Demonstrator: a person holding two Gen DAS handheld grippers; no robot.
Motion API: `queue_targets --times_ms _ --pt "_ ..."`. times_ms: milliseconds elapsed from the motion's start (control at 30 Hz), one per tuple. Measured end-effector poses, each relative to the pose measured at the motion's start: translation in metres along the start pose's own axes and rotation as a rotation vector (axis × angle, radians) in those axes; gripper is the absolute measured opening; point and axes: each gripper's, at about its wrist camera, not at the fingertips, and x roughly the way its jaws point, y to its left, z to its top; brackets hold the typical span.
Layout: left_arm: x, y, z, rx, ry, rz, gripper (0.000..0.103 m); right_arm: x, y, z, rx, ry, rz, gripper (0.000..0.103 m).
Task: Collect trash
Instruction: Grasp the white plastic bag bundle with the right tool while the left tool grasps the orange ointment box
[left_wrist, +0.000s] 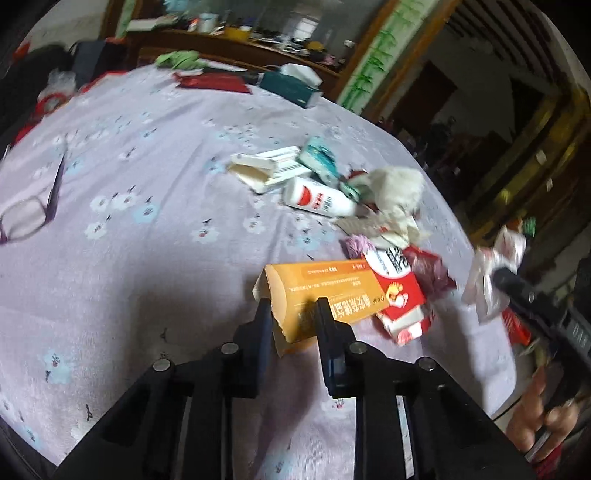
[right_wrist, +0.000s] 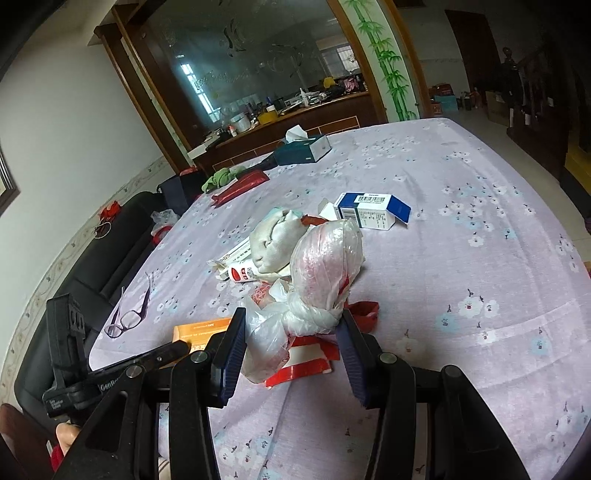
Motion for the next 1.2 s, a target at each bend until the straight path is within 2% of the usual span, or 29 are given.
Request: queue_targets --times_ms 100,133,167,200,300,433,533,633,700,833,967,1200 --pt "-0.009 -0.004 -0.006 0.063 0.013 0.029 0.026 -0.001 -0.001 -0.001 0.002 -0.001 0.002 0.052" --pt "-0.012 -0.003 -0.007 0.076 0.014 0.027 0.041 -0.002 -0.002 -0.001 0.002 -0.002 0.002 0.052" --pt "-0.019 -0.002 -0.008 0.092 0.005 0.025 0.061 -0.002 -0.003 -0.001 0.001 -0.004 0.001 0.052" --pt "-0.025 -0.001 -0.009 0.104 -0.012 0.032 0.068 -0.003 -0.003 -0.001 0.001 -0.006 -0.001 0.052" --pt "-0.042 -0.002 -0.004 0.167 -0.071 0.062 0.071 -0.003 -0.002 -0.001 0.006 -0.007 0.008 0.052" --pt "-0.031 -0.017 0.010 0.255 -0.055 -0.008 0.079 -0.003 0.002 0.000 0.010 -0.003 0.020 0.052" --pt "0.000 -0.030 0.021 0.334 0.010 -0.005 0.079 -0.004 0.005 -0.001 0.003 0.000 0.018 0.052" --pt "0.021 -0.034 0.023 0.373 0.054 0.039 0.079 -0.006 0.001 -0.002 0.010 0.002 0.014 0.052" --pt "0.029 -0.037 0.015 0.426 0.093 0.058 0.079 -0.008 -0.002 -0.001 0.013 -0.003 0.005 0.052" --pt "0.031 -0.049 -0.007 0.515 0.098 0.105 0.079 -0.006 -0.003 0.000 0.025 -0.004 0.009 0.052" --pt "0.037 -0.054 -0.015 0.498 0.090 0.125 0.075 -0.002 0.001 -0.003 0.014 0.006 0.017 0.052" --pt "0.042 -0.070 -0.017 0.434 0.023 0.167 0.066 -0.007 -0.003 -0.005 0.011 -0.005 -0.002 0.052"
